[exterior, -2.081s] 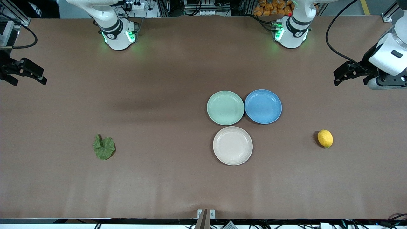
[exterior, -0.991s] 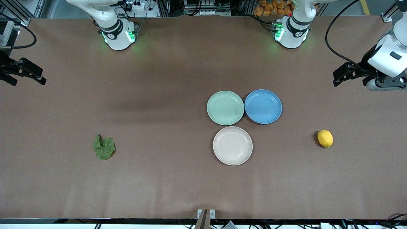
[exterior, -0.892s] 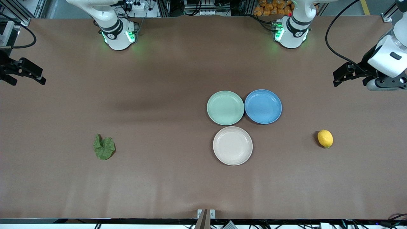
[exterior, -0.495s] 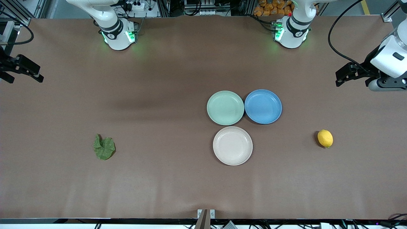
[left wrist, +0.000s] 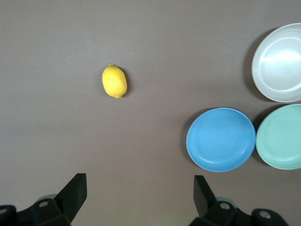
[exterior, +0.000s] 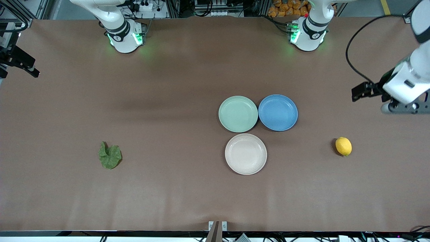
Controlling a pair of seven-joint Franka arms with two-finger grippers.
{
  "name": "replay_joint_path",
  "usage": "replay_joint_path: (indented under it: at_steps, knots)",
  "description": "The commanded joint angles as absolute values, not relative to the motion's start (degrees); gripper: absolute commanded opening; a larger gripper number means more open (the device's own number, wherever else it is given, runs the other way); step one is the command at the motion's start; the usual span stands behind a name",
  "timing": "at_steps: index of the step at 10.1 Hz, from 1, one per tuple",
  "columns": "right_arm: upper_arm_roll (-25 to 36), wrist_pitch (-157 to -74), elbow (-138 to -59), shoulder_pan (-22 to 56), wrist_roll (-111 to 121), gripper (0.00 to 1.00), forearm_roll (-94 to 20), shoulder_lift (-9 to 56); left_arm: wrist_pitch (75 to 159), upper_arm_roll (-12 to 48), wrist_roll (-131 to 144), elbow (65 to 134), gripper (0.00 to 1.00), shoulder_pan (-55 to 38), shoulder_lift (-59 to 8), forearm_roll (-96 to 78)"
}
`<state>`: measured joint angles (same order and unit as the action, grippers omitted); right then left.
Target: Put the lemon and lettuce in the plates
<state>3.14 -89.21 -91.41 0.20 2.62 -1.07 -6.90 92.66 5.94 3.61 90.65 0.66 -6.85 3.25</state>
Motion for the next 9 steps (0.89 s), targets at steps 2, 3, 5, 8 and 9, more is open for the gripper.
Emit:
replay_joint_path:
  at_steps: [2, 3, 5, 8, 9]
  knots:
    - [3.08, -91.65, -95.34, 0.09, 3.08, 1.0, -0.97, -5.2, 97.01, 5.36, 2.72, 89.12, 1.0, 3.51, -14.92, 4.13]
    - [2.99, -94.28, -97.71, 0.26, 3.08, 1.0, -0.97, -3.27, 98.95, 5.36, 3.25, 89.21, 1.0, 3.86, -16.77, 4.22]
    - [2.9, -99.55, -101.14, 0.53, 3.08, 1.0, -0.97, 1.99, 102.9, 5.27, 3.34, 89.47, 1.0, 5.88, -20.37, 4.31]
    - [2.81, -119.38, -112.91, 2.55, 2.64, 1.0, -0.97, 7.71, 108.26, 5.27, 3.25, 89.91, 1.0, 7.47, -25.64, 4.92]
    - [2.81, -123.01, -113.29, 2.29, 2.46, 1.0, -0.97, 10.95, 111.24, 5.27, 3.25, 89.91, 1.0, 7.99, -28.01, 5.01]
